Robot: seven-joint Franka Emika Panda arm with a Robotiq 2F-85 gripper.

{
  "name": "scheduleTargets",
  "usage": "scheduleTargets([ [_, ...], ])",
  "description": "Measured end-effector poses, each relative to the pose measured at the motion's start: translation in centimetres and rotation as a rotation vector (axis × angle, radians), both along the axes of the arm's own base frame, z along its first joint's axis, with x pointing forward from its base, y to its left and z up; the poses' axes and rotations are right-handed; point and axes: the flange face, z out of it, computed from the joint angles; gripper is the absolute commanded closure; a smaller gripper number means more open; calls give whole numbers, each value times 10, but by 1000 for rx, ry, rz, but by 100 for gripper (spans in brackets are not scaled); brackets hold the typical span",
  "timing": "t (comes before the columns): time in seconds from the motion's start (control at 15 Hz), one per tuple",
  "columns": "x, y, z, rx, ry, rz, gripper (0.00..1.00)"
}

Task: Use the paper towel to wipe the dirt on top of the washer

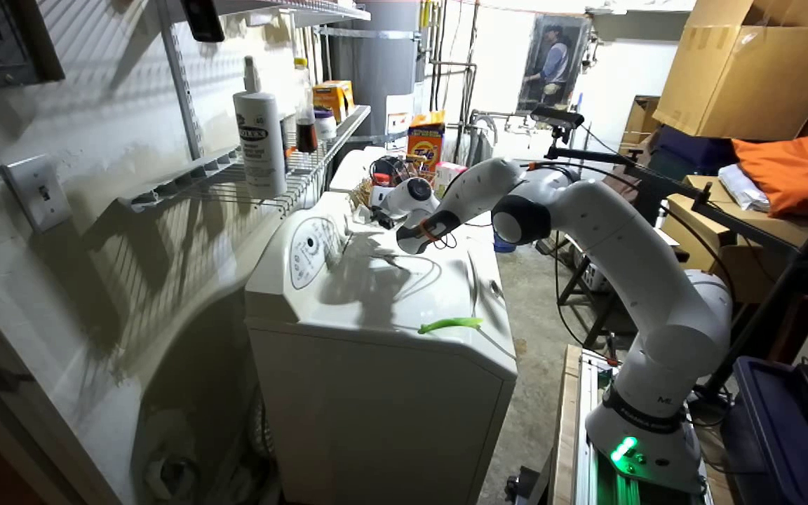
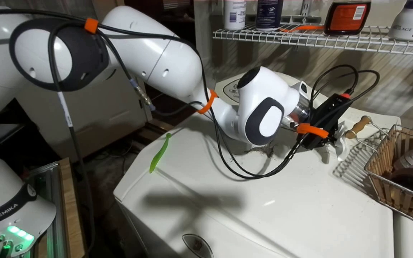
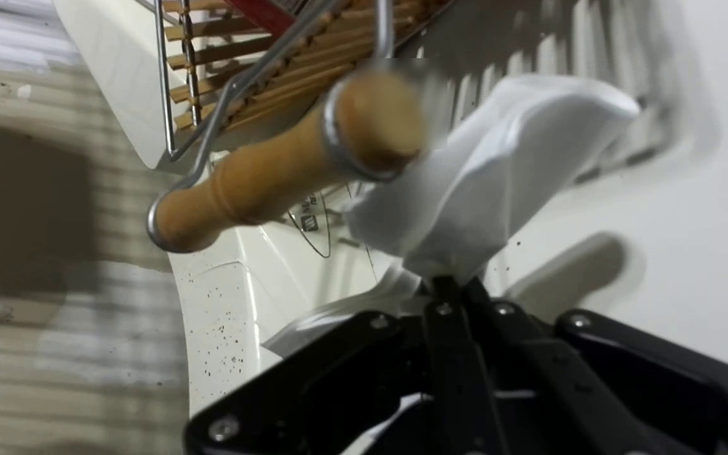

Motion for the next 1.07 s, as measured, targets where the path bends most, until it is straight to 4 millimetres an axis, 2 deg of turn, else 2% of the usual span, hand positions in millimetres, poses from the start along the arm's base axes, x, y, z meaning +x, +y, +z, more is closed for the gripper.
scheduleTargets([
  [0.2,8,-1,-6,30,-27,4,99],
  [0.53,18,-10,2,107,-68,-19,99],
  [1.07,25,-29,9,241,-20,-98,99],
])
